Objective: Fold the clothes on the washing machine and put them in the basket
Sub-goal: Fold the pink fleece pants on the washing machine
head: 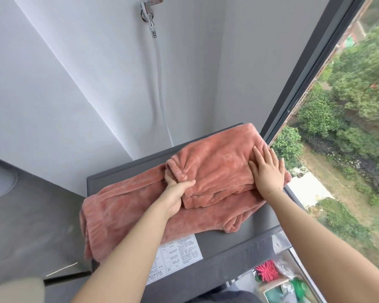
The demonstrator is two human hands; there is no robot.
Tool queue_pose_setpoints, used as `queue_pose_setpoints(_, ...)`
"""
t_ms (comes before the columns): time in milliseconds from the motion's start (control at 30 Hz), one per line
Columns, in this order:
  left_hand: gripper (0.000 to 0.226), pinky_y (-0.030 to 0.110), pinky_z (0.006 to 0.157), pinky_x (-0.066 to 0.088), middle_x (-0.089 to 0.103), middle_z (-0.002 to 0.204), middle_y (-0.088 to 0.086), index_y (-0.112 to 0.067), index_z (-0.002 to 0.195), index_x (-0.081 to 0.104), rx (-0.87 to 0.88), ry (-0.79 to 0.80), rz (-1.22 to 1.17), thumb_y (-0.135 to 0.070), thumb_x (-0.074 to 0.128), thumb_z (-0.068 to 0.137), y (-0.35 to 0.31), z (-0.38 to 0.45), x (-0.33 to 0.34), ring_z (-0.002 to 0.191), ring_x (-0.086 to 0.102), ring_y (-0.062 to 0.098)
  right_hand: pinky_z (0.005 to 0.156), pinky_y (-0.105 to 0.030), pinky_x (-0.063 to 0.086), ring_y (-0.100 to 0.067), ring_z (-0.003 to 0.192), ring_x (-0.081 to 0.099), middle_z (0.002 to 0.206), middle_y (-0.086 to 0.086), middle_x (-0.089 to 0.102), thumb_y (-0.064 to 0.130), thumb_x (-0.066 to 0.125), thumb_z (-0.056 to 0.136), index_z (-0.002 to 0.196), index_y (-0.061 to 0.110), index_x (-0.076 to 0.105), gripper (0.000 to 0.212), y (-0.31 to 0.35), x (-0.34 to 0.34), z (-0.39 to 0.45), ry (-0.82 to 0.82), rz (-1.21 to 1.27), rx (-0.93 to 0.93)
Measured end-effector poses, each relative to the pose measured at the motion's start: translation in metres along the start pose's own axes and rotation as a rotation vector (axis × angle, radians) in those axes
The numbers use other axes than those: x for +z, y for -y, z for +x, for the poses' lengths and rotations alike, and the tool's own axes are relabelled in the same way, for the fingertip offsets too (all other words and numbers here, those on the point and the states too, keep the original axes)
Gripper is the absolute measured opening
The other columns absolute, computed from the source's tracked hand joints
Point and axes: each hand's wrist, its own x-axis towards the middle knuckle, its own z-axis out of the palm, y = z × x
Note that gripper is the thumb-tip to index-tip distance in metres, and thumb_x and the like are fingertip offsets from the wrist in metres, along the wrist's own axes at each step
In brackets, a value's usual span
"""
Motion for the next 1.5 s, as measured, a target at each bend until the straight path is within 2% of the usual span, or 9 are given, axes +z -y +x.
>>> queue_pose_setpoints(133, 0.072, 0.038, 0.093, 0.052, 0.051, 0.133, 0.004, -0.025, 0.137, 0.025, -0.012, -0.036, -0.116, 0.0, 0.067, 0.084, -0.003, 0.0, -0.003, 0.111, 0.058, 0.014, 0.102, -0.047, 0.04, -0.029, 0.115, 0.052, 0.118, -0.006, 0.062, 0.007, 0.046, 0.076, 0.101, 0.014, 0.071, 0.036, 0.015, -0.024, -0.029, -0.17, 0.369, -0.099)
queue_pose_setpoints(233, 0.059, 0.049, 0.089, 0.054, 0.061, 0.124, 0.005, -0.027, 0.131, 0.035, -0.066, -0.007, -0.216, -0.006, 0.067, 0.086, -0.011, -0.005, -0.003, 0.106, 0.066, 0.023, 0.073, -0.041, 0.049, -0.023, 0.084, 0.053, 0.087, 0.002, 0.06, -0.01, 0.044, 0.06, 0.073, 0.012, 0.065, 0.033, 0.027, -0.031, -0.083, -0.17, 0.459, -0.245)
queue_pose_setpoints(467, 0.061, 0.05, 0.083, 0.055, 0.068, 0.117, 0.003, -0.032, 0.131, 0.036, -0.017, 0.059, -0.157, -0.003, 0.065, 0.085, -0.037, -0.015, 0.01, 0.103, 0.069, 0.026, 0.104, -0.037, 0.036, -0.016, 0.122, 0.046, 0.131, 0.009, 0.055, 0.004, 0.046, 0.055, 0.117, 0.027, 0.065, 0.069, 0.029, -0.004, -0.156, 0.089, 0.299, -0.335)
queue_pose_setpoints(733, 0.073, 0.041, 0.089, 0.054, 0.065, 0.123, 0.001, -0.031, 0.135, 0.044, 0.145, 0.065, 0.062, -0.005, 0.072, 0.073, -0.068, -0.057, -0.055, 0.109, 0.065, 0.021, 0.11, -0.029, 0.022, -0.029, 0.118, 0.045, 0.123, -0.007, 0.05, 0.013, 0.049, 0.073, 0.116, 0.014, 0.06, 0.044, 0.074, -0.043, -0.126, -0.405, 0.392, -0.147)
queue_pose_setpoints(933, 0.063, 0.033, 0.089, 0.05, 0.06, 0.116, -0.008, -0.034, 0.131, 0.038, 0.147, 0.06, 0.135, 0.001, 0.063, 0.085, -0.06, -0.104, -0.136, 0.105, 0.062, 0.01, 0.118, -0.045, 0.02, -0.019, 0.142, 0.031, 0.145, -0.001, 0.048, 0.025, 0.037, 0.09, 0.126, 0.018, 0.063, 0.045, 0.125, -0.049, -0.115, -0.269, 0.347, -0.273)
queue_pose_setpoints(1100, 0.064, 0.038, 0.079, 0.052, 0.059, 0.125, 0.002, -0.027, 0.134, 0.037, 0.061, -0.201, 0.053, 0.001, 0.066, 0.084, -0.013, -0.104, -0.196, 0.102, 0.064, 0.02, 0.12, -0.046, -0.007, -0.013, 0.15, -0.001, 0.163, 0.004, 0.01, 0.041, 0.023, 0.103, 0.153, 0.032, 0.023, 0.051, 0.135, -0.002, -0.117, 0.216, 0.018, -0.095)
queue_pose_setpoints(1200, 0.07, 0.037, 0.078, 0.051, 0.059, 0.124, -0.001, -0.031, 0.134, 0.036, 0.059, -0.276, 0.025, 0.002, 0.069, 0.081, 0.011, -0.098, -0.212, 0.099, 0.063, 0.015, 0.12, -0.048, -0.008, -0.013, 0.15, -0.005, 0.164, 0.005, 0.001, 0.041, 0.021, 0.103, 0.155, 0.034, 0.009, 0.054, 0.135, 0.013, -0.124, 0.257, -0.08, -0.119)
queue_pose_setpoints(1367, 0.08, 0.037, 0.1, 0.042, 0.052, 0.132, -0.001, -0.023, 0.145, 0.03, 0.151, -0.413, 0.088, 0.003, 0.07, 0.081, 0.018, -0.094, -0.206, 0.118, 0.053, 0.02, 0.119, -0.042, -0.007, -0.015, 0.15, 0.003, 0.162, 0.004, 0.013, 0.032, 0.035, 0.102, 0.152, 0.028, 0.028, 0.051, 0.132, 0.011, -0.12, 0.262, 0.031, -0.127)
queue_pose_setpoints(1500, 0.088, 0.051, 0.106, 0.026, 0.032, 0.149, 0.014, -0.017, 0.148, 0.027, 0.422, -0.818, 0.886, 0.004, 0.062, 0.07, 0.02, -0.102, -0.152, 0.136, 0.03, 0.037, 0.111, -0.022, 0.023, -0.021, 0.128, 0.044, 0.128, -0.001, 0.059, -0.01, 0.048, 0.083, 0.108, 0.014, 0.071, 0.041, 0.114, -0.007, -0.132, -0.027, 0.513, -0.031)
